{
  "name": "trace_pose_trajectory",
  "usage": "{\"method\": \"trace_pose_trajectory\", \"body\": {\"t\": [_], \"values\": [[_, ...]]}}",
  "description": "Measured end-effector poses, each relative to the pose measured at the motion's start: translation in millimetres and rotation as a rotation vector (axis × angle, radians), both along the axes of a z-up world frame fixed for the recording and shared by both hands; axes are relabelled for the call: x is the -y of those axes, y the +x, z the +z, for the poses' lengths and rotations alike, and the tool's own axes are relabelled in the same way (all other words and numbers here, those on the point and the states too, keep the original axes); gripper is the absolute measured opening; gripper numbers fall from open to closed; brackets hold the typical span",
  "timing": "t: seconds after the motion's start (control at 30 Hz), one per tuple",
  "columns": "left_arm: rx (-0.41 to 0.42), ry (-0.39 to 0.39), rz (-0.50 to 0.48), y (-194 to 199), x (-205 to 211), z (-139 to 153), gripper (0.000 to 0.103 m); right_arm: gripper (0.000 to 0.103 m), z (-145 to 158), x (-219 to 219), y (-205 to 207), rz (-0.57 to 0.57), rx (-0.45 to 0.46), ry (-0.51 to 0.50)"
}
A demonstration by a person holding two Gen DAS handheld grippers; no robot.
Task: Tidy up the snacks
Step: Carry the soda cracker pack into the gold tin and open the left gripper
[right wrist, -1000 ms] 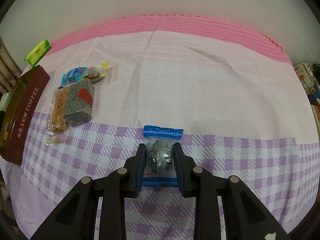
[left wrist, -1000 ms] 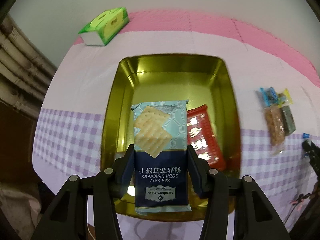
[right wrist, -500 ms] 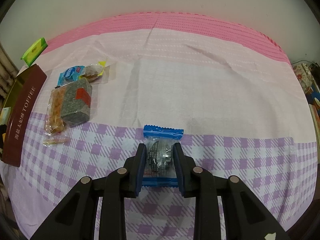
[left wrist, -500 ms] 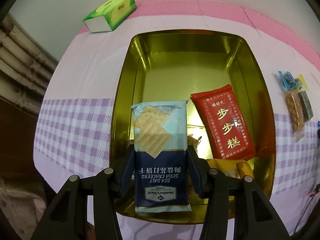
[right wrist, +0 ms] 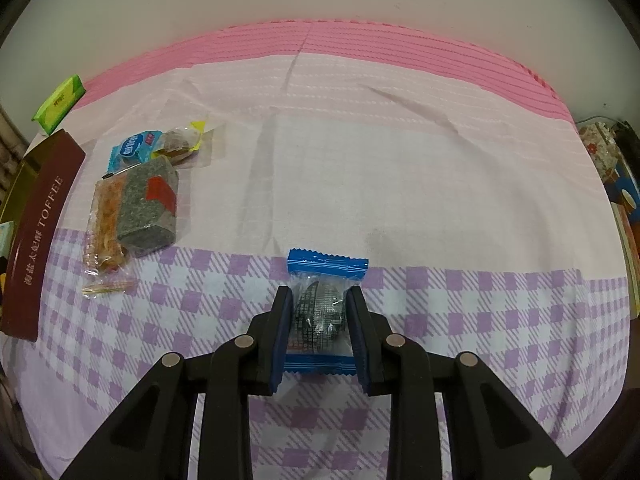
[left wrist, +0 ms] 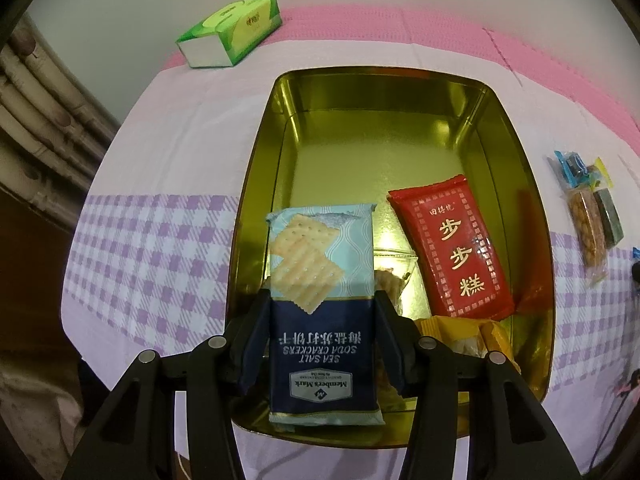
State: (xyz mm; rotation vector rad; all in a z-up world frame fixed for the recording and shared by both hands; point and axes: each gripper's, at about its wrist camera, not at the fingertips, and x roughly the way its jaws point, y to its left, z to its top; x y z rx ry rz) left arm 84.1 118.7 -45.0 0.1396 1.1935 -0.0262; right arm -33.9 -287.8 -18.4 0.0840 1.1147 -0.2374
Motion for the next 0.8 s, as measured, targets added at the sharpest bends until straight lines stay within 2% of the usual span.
{"method": "trace_pose_trajectory", "body": {"t": [0.3, 0.5, 0.63, 0.8], "values": [[0.066, -0.087, 0.053, -4.3, -11.4, 14.5, 0.052, 0.024, 2.3, -6.4, -0.5, -0.042, -0.01, -0.011], [0.152, -0.155, 0.108, -14.4, -19.4, 31.4, 0.053, 0.024, 21.1, -18.6, -0.1, -0.037, 0.023, -0.024], [0.209, -0.098, 0.143, -23.3, -22.7, 37.4, 0.055, 0.024, 42.0, -38.6, 6.8, 0.005, 0.064, -0.013], [0.208, -0.035, 0.173, -27.8, -34.9, 34.6, 0.057, 0.024, 64.0, -84.7, 24.3, 0.112, 0.104, 0.028]]}}
